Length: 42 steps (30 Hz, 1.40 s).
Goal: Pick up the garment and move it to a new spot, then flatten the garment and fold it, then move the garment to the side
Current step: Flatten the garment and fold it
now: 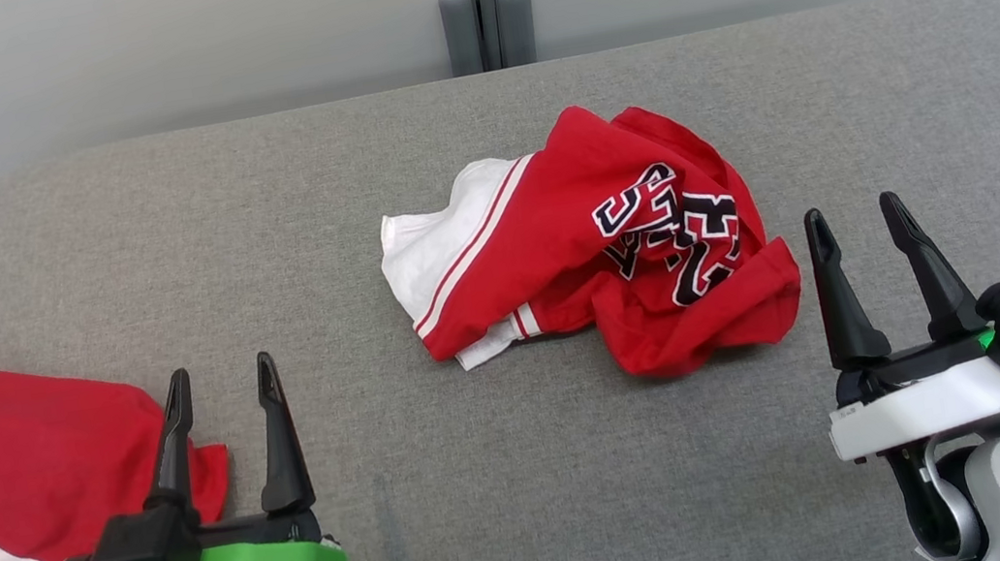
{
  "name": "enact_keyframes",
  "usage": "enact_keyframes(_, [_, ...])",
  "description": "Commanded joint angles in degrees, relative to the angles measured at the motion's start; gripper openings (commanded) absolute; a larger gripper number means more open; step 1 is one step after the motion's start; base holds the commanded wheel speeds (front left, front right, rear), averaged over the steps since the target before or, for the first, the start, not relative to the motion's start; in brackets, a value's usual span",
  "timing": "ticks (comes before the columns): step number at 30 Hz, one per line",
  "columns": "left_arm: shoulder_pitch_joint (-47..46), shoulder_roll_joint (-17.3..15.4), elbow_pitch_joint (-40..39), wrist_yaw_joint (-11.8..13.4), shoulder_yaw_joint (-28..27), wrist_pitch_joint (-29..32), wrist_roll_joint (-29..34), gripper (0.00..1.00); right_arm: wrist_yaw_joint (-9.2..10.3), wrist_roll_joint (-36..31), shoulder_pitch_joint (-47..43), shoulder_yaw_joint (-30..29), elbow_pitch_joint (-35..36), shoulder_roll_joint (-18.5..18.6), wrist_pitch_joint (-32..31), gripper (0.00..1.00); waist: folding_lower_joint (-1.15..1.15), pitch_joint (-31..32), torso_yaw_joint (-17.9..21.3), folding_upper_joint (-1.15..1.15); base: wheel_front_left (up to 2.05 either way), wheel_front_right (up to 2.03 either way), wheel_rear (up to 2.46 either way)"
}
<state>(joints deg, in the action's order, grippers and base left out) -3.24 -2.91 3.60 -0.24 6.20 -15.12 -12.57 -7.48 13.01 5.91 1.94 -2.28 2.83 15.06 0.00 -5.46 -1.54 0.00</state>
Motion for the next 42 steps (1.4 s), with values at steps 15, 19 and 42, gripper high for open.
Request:
enact_keyframes(15, [-1.8, 0.0, 1.9, -0.2, 3.3, -0.1, -0.9, 1.0, -0.03, -2.4, 3.7, 12.4, -6.6, 0.1, 0.2, 1.0, 0.0, -2.7, -2.9, 0.0, 0.0, 0.0, 0.0])
enact_keyframes(19, [-3.0, 0.0, 2.3, 0.0, 5.1, 0.0, -1.7, 1.0, -0.02, -0.5, 7.9, 14.9, -13.4, 0.2, -1.7, 1.0, 0.0, -4.6, -5.7, 0.0, 0.0, 0.0, 0.0])
enact_keyframes(42, [-5.3, 0.0, 3.2, 2.2, 10.0, -0.1, -5.8, 1.0, -0.03, 16.7, 23.3, 12.4, -28.6, 0.5, -6.0, 0.0, 0.0, -8.9, -15.6, 0.0, 0.0, 0.0, 0.0])
